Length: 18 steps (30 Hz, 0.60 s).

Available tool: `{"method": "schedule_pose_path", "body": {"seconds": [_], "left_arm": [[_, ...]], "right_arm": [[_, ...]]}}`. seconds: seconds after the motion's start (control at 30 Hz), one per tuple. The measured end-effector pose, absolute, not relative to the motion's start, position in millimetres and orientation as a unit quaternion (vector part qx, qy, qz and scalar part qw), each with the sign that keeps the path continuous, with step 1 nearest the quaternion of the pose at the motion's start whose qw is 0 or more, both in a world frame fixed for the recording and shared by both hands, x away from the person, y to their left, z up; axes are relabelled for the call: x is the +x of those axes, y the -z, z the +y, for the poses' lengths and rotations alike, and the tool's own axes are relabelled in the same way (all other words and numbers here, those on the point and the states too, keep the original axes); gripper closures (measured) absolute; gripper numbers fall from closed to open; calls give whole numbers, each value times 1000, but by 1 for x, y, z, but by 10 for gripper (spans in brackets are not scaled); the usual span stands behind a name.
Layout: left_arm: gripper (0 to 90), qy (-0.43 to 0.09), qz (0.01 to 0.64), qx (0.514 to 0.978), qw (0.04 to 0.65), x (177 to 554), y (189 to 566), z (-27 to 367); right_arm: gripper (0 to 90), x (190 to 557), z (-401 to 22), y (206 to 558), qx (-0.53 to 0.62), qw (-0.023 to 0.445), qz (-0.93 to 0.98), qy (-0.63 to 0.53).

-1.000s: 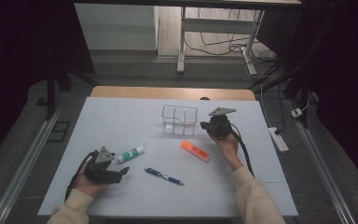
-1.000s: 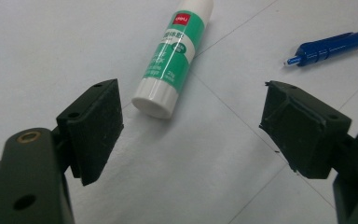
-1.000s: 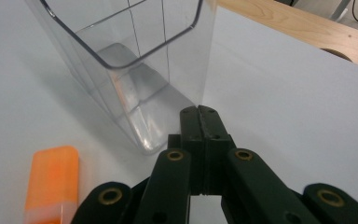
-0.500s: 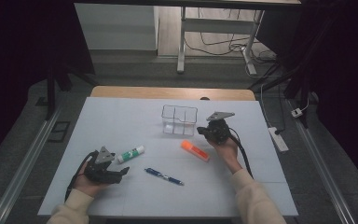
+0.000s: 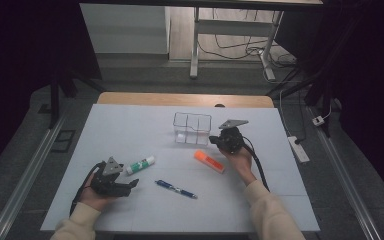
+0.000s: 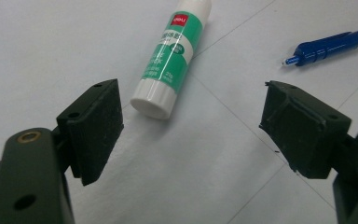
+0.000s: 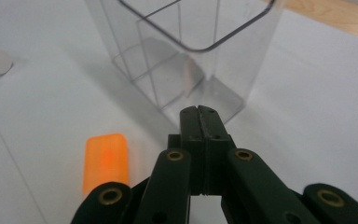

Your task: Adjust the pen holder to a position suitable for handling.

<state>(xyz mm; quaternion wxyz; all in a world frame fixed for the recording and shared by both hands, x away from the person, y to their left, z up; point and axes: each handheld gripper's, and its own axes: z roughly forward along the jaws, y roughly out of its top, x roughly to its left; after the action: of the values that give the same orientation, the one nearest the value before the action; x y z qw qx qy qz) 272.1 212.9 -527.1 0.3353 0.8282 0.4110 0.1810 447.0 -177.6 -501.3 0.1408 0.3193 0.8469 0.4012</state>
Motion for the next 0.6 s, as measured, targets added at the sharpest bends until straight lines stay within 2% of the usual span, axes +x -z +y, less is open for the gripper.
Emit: {"method": "schedule_pose_path", "body": {"seconds": [0.6], "left_arm": [[208,-181,412,827,336,272,527,213]], "right_arm": [[891,450,-163,507,305,148,852,-398]]}}
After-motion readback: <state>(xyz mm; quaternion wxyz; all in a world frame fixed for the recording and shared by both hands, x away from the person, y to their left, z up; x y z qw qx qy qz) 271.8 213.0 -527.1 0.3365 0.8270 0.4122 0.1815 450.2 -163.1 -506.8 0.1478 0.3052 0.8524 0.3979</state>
